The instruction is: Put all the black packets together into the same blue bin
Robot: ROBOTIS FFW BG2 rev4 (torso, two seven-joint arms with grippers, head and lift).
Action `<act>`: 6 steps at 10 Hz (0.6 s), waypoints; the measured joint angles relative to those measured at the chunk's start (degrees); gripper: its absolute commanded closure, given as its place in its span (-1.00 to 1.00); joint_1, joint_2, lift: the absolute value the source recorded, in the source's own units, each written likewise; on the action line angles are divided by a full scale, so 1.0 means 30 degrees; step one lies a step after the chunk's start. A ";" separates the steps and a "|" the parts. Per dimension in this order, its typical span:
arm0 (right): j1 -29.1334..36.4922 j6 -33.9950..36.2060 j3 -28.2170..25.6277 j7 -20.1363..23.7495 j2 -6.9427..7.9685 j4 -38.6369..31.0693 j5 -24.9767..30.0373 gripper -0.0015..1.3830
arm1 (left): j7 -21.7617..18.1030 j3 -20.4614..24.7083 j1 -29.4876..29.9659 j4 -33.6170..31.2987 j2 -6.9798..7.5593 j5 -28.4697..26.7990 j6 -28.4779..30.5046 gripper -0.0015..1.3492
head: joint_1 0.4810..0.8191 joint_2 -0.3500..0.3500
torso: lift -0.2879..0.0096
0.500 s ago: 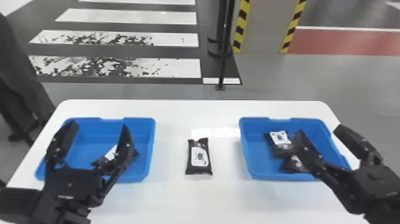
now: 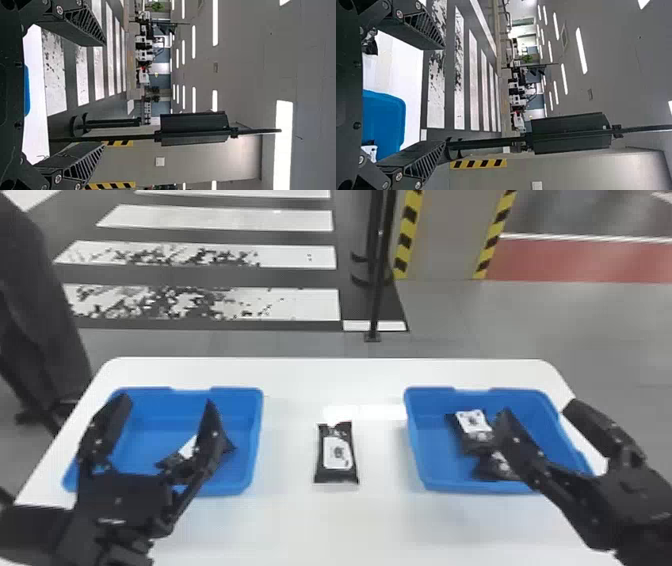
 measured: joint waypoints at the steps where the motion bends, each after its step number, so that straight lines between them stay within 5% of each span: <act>1: -0.0002 0.0000 0.0000 0.0001 -0.0010 0.0000 -0.0002 -0.75 | 0.0000 0.0042 0.0027 0.0000 -0.0013 0.0002 -0.0006 -0.79 | 0.27 -0.10 | 0.20; 6: -0.2830 0.1899 0.0000 0.2045 -0.0339 0.2308 0.0079 -0.75 | -0.0004 0.0043 -0.0002 0.0000 -0.0004 0.0069 0.0186 -0.79 | 0.27 -0.06 | 0.20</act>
